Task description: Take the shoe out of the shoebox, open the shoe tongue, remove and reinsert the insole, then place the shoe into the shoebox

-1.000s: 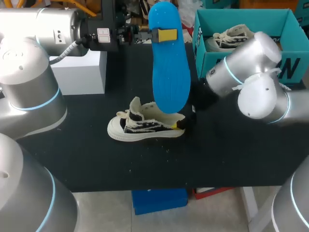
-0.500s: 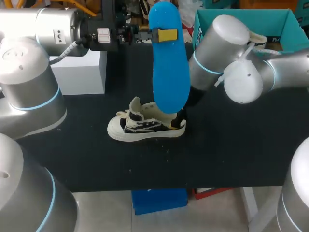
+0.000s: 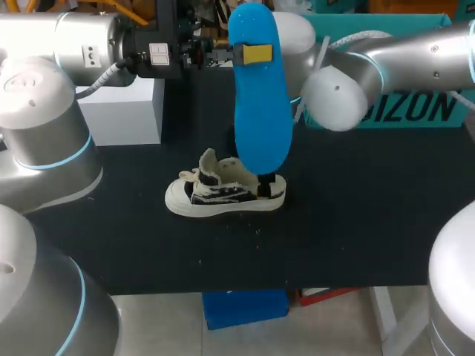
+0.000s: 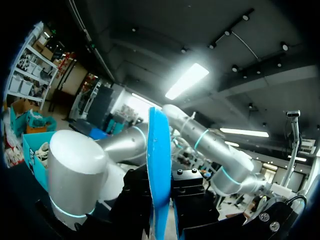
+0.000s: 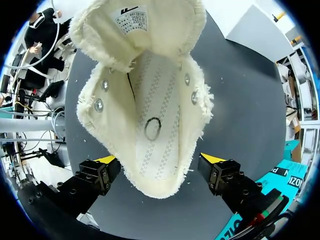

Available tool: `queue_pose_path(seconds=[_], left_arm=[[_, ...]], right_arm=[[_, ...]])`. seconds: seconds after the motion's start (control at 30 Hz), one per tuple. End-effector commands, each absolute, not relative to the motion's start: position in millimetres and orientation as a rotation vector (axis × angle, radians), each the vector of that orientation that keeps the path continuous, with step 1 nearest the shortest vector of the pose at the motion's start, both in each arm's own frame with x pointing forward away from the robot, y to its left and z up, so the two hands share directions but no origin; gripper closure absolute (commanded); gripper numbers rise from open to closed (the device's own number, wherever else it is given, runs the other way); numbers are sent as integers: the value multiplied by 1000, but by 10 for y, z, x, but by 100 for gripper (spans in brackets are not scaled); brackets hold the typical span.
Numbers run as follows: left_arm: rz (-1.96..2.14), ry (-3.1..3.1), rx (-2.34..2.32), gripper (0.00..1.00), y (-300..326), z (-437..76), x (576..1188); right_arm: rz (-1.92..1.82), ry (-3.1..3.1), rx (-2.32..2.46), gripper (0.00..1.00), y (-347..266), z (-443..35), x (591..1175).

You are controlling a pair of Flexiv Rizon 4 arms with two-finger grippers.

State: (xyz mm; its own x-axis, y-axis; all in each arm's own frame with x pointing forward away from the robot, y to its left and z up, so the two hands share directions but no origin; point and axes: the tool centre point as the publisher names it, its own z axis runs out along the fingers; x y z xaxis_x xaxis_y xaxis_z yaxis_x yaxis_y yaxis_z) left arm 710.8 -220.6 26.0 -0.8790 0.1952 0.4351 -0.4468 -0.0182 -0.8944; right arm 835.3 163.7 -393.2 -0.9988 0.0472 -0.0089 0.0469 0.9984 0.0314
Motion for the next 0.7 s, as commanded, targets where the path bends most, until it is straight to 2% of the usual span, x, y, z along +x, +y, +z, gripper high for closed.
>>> queue_pose_path(seconds=[0.03, 0.4, 0.7], left_arm=[[1951, -1828, 265, 100, -2221, 251, 7099], [1951, -1828, 265, 100, -2221, 251, 7099], [1951, -1828, 265, 100, -2221, 251, 7099]], right_arm=[[-156, 3134, 64, 0, 1685, -3958, 8365], [-67, 3145, 31, 0, 1699, -4000, 8345], [154, 3144, -38, 0, 1721, -3997, 8333]])
